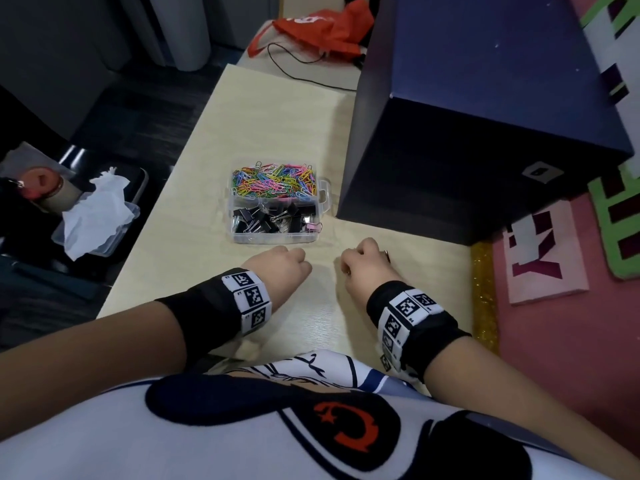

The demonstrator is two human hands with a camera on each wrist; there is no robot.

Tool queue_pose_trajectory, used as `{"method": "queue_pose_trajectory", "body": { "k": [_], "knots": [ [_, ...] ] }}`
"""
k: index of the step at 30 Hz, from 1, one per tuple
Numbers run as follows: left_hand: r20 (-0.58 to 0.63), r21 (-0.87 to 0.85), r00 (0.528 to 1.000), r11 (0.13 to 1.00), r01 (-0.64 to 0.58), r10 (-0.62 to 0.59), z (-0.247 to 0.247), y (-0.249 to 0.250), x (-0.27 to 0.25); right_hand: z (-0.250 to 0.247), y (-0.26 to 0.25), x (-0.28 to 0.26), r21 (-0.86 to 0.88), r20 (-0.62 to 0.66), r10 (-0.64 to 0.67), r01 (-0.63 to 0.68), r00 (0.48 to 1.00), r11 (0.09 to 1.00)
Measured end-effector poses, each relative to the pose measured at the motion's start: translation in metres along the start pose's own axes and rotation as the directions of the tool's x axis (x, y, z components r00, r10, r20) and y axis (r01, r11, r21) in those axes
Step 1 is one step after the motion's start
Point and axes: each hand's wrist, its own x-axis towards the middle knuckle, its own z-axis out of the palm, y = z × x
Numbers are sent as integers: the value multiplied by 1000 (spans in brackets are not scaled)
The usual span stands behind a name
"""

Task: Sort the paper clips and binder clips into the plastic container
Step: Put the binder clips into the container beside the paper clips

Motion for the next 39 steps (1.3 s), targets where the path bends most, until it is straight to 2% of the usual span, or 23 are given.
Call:
{"method": "queue_pose_trajectory", "body": {
  "k": [6,10,12,15,17,19,21,24,27,29,32,35,37,39],
  "knots": [
    [-44,-49,999,998,30,-32,3,-3,-3,1,1,4,70,31,4,-6,1000,998],
    [-160,-213,986,977,16,-51,4,-12,-10,-8,-11,7,187,-88,-33,49,996,981],
    [-291,-278,955,960,-23,-62,-5,-17,-16,-18,-24,12,238,-156,-94,130,983,963],
    [-454,-282,888,957,-60,-78,-18,-33,-20,-32,-46,20,276,-254,-169,239,952,931],
    [-494,-339,855,940,-23,-157,-26,-43,-21,-41,-57,24,295,-288,-189,274,939,915],
    [-487,-399,830,915,64,-271,-33,-51,-22,-47,-61,26,293,-243,-192,261,951,920],
    [-456,-406,827,904,134,-328,-34,-59,-23,-47,-55,26,269,-185,-151,198,971,943],
    [-326,-301,877,918,258,-353,-29,-63,-27,-40,-32,22,187,-124,50,-26,991,982],
    [-197,-130,917,936,326,-346,-20,-57,-30,-31,-9,11,-25,17,319,-318,948,948],
    [-186,-92,921,940,329,-341,-20,-50,-30,-24,-1,4,-78,63,384,-379,921,922],
    [-160,-30,950,963,268,-269,-25,-33,-27,-15,4,1,-53,71,361,-358,930,932],
    [-166,-79,984,996,51,-64,-26,-11,-22,-9,8,-3,-9,36,273,-273,961,962],
    [-242,-149,970,987,-56,19,-28,-3,-20,-7,12,-7,70,-7,213,-212,977,975],
    [-346,-203,938,976,-85,10,-30,-8,-18,-6,17,-11,119,-35,203,-198,979,973]
  ]
}}
